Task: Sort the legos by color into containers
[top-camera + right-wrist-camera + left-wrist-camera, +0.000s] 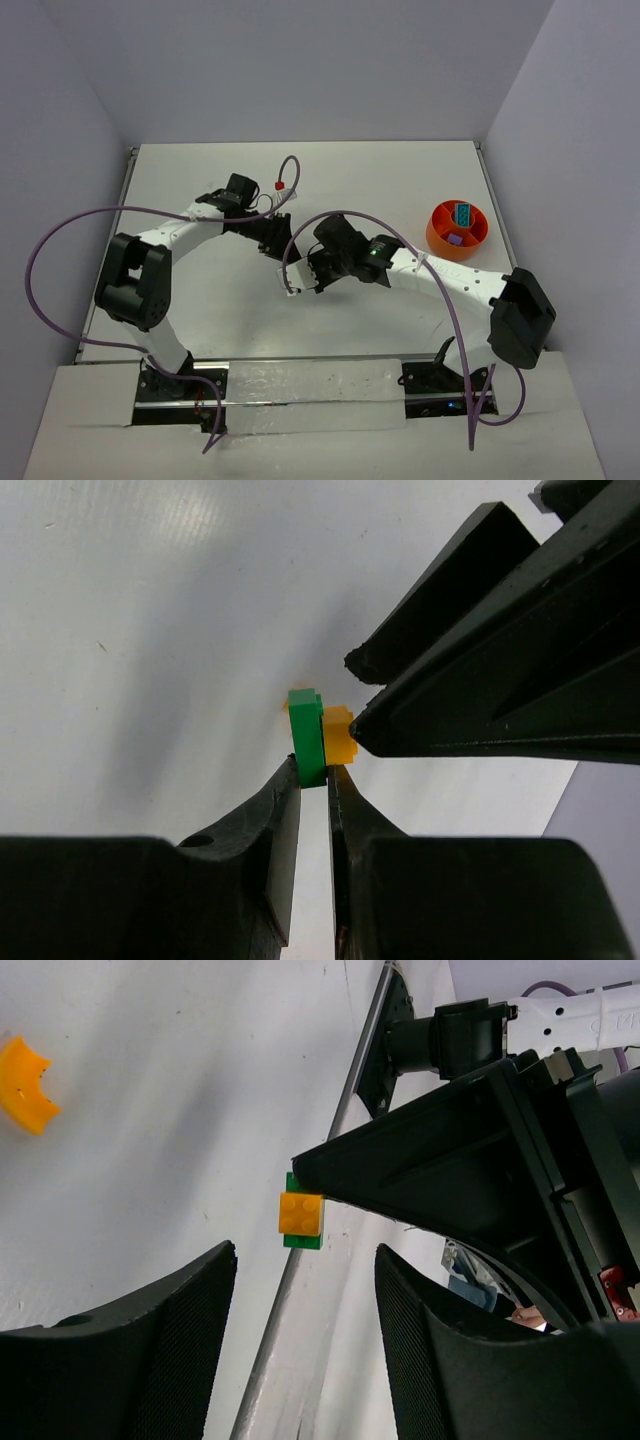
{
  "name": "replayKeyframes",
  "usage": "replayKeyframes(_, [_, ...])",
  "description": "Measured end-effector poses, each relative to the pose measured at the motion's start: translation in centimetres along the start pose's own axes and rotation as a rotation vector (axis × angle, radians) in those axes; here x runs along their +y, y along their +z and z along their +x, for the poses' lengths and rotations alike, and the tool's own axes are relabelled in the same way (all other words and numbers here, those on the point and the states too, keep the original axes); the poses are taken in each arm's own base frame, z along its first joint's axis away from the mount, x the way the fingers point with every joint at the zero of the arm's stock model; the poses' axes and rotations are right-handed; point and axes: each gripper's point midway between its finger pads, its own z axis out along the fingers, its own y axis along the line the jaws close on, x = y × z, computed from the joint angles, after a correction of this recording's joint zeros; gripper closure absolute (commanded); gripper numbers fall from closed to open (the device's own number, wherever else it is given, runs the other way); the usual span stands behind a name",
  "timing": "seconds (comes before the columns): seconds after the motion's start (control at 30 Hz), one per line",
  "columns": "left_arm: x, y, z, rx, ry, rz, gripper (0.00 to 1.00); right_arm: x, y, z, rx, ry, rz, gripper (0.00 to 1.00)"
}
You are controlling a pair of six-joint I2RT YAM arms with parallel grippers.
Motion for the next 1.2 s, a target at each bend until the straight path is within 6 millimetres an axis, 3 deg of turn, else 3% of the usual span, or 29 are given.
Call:
replayKeyframes(0.4, [-0.3, 0.9, 0.3, 0.026, -0.003, 0.002, 0.5, 0.1, -0.1, -0.8, 0.0, -0.024, 0.005, 1.0])
replayKeyframes(0.77, [0.1, 1.3, 0.4, 0.039, -0.014, 0.009, 0.71, 1.3, 0.1, -0.2, 0.02, -0.073, 0.013, 1.0])
replayKeyframes(0.83, [0.1, 1.3, 0.4, 0.043, -0.021, 0.012, 0.66, 1.2, 0.2, -0.1, 0.023, -0.077, 0.018, 1.0])
replayKeyframes(0.9, [0.2, 1.4, 0.4, 0.046, -0.023, 0.016, 0.49, 1.0, 0.1, -0.1, 0.025, -0.078, 0.027, 1.0])
replayKeyframes(1.0, [0.2, 1.4, 0.4, 0.047, -0.026, 0.017, 0.36, 0.7, 0.1, -0.2, 0.024, -0.08, 0.039, 1.0])
replayKeyframes(1.1, [0.2, 1.4, 0.3, 0.046, -0.024, 0.016, 0.34, 0.7, 0.1, -0.2, 0.024, -0.08, 0.04, 1.0])
replayKeyframes(1.2, [0.3, 1.4, 0.3, 0.046, -0.026, 0.015, 0.43, 0.7, 0.1, -0.2, 0.023, -0.08, 0.04, 1.0])
